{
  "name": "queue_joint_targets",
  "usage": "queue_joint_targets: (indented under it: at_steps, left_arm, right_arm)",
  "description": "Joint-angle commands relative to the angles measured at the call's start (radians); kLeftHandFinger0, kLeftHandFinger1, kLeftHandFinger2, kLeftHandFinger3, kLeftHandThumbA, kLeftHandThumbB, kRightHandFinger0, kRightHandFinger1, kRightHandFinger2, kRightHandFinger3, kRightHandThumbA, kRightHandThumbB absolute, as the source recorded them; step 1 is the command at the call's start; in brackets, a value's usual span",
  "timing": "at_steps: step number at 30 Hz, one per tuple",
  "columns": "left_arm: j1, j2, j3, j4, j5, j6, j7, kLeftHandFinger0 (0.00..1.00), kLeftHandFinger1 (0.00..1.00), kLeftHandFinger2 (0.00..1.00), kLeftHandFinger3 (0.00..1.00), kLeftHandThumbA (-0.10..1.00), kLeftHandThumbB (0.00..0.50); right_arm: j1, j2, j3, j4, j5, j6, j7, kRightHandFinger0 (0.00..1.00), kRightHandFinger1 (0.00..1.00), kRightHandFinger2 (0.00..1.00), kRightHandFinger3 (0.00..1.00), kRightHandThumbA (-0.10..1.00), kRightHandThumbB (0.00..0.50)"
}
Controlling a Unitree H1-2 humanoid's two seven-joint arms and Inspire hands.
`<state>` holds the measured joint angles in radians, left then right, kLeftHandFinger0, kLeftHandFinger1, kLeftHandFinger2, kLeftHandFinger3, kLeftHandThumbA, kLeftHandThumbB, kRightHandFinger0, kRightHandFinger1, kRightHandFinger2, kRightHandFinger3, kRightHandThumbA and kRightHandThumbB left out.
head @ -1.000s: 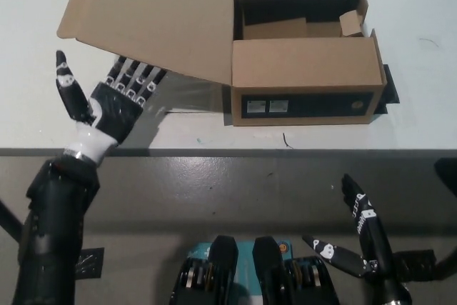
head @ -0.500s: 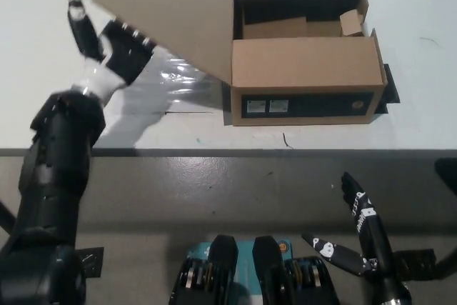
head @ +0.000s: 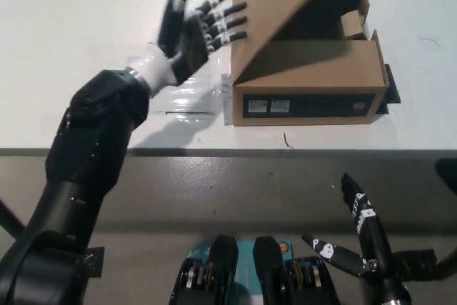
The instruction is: A small storge box is placed at the center of the table and the robot uses its left hand to push the lid and close it
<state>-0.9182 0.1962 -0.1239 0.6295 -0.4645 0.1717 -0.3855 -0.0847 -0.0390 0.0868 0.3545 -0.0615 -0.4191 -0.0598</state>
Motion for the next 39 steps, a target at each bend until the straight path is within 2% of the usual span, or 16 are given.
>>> queue_joint_targets:
  at_steps: [1, 4, 5, 9, 13, 19, 23, 25, 27, 28, 30, 32, 34, 35, 38, 39]
  left_arm:
    - [-0.102, -0.015, -0.406, -0.213, 0.704, -0.289, 0.114, 1.0, 1.0, 1.0, 1.0, 1.0, 0.434]
    - [-0.082, -0.036, -0.47, -0.168, 0.76, -0.324, 0.158, 1.0, 1.0, 1.0, 1.0, 1.0, 0.413]
    - [-0.073, -0.04, -0.489, -0.155, 0.766, -0.315, 0.162, 1.0, 1.0, 1.0, 1.0, 1.0, 0.435]
    - [-0.06, -0.038, -0.513, -0.132, 0.774, -0.306, 0.182, 1.0, 1.0, 1.0, 1.0, 1.0, 0.431]
    - [-0.058, -0.024, -0.508, -0.104, 0.767, -0.332, 0.195, 1.0, 1.0, 1.0, 1.0, 1.0, 0.411]
    - [-0.049, 0.008, -0.471, -0.169, 0.742, -0.299, 0.189, 1.0, 1.0, 1.0, 1.0, 1.0, 0.398]
    - [-0.025, 0.013, -0.409, -0.246, 0.678, -0.314, 0.184, 1.0, 1.0, 1.0, 1.0, 1.0, 0.441]
    - [0.046, 0.019, -0.365, -0.435, 0.627, -0.269, 0.167, 1.0, 1.0, 1.0, 1.0, 1.0, 0.417]
    - [0.087, 0.014, -0.342, -0.514, 0.608, -0.272, 0.166, 1.0, 1.0, 1.0, 1.0, 1.0, 0.394]
    - [0.147, 0.017, -0.329, -0.631, 0.588, -0.233, 0.158, 1.0, 1.0, 1.0, 1.0, 1.0, 0.432]
    - [0.226, 0.012, -0.312, -0.765, 0.559, -0.21, 0.161, 1.0, 1.0, 1.0, 1.0, 1.0, 0.461]
    - [0.329, 0.015, -0.308, -0.893, 0.548, -0.23, 0.166, 1.0, 1.0, 1.0, 1.0, 1.0, 0.442]
    - [0.375, 0.01, -0.311, -0.937, 0.542, -0.235, 0.165, 1.0, 1.0, 1.0, 1.0, 1.0, 0.446]
    - [0.456, 0.011, -0.324, -1.004, 0.563, -0.251, 0.172, 1.0, 1.0, 1.0, 1.0, 1.0, 0.444]
    - [0.57, 0.019, -0.33, -1.064, 0.582, -0.274, 0.178, 1.0, 1.0, 1.0, 1.0, 1.0, 0.446]
    - [0.621, 0.027, -0.327, -1.076, 0.585, -0.292, 0.179, 1.0, 1.0, 1.0, 1.0, 1.0, 0.429]
  right_arm:
    - [-0.034, 0.001, 0.003, -0.028, 0.034, -0.051, 0.027, 1.0, 1.0, 1.0, 1.0, 1.0, 0.363]
    - [-0.034, 0.0, 0.01, -0.033, 0.027, -0.051, 0.028, 1.0, 1.0, 1.0, 1.0, 1.0, 0.356]
    - [-0.031, -0.003, 0.012, -0.039, 0.02, -0.051, 0.023, 1.0, 1.0, 1.0, 1.0, 1.0, 0.351]
    - [-0.032, -0.009, 0.011, -0.047, 0.014, -0.051, 0.02, 1.0, 1.0, 1.0, 1.0, 1.0, 0.36]
    - [-0.044, -0.013, 0.01, -0.04, 0.018, -0.051, 0.026, 1.0, 1.0, 1.0, 1.0, 1.0, 0.354]
    - [-0.045, -0.015, 0.01, -0.036, 0.003, -0.051, 0.011, 1.0, 1.0, 1.0, 1.0, 1.0, 0.359]
    - [-0.046, -0.011, 0.007, -0.034, 0.013, -0.051, 0.018, 1.0, 1.0, 1.0, 1.0, 1.0, 0.366]
    - [-0.041, -0.011, 0.012, -0.037, 0.005, -0.051, 0.013, 1.0, 1.0, 1.0, 1.0, 1.0, 0.364]
    - [-0.043, -0.013, 0.011, -0.036, 0.006, -0.051, 0.014, 1.0, 1.0, 1.0, 1.0, 1.0, 0.362]
    - [-0.039, -0.015, 0.01, -0.041, 0.011, -0.051, 0.02, 1.0, 1.0, 1.0, 1.0, 1.0, 0.359]
    - [-0.044, -0.017, 0.007, -0.039, 0.017, -0.051, 0.025, 1.0, 1.0, 1.0, 1.0, 1.0, 0.358]
    - [-0.042, -0.018, 0.008, -0.036, 0.016, -0.051, 0.025, 1.0, 1.0, 1.0, 1.0, 1.0, 0.349]
    - [-0.042, -0.021, 0.006, -0.035, 0.02, -0.051, 0.028, 1.0, 1.0, 1.0, 1.0, 1.0, 0.349]
    - [-0.039, -0.02, 0.007, -0.036, 0.017, -0.051, 0.025, 1.0, 1.0, 1.0, 1.0, 1.0, 0.348]
    - [-0.043, -0.017, 0.011, -0.03, 0.012, -0.051, 0.02, 1.0, 1.0, 1.0, 1.0, 1.0, 0.335]
    - [-0.041, -0.016, 0.01, -0.029, 0.017, -0.051, 0.024, 1.0, 1.0, 1.0, 1.0, 1.0, 0.336]
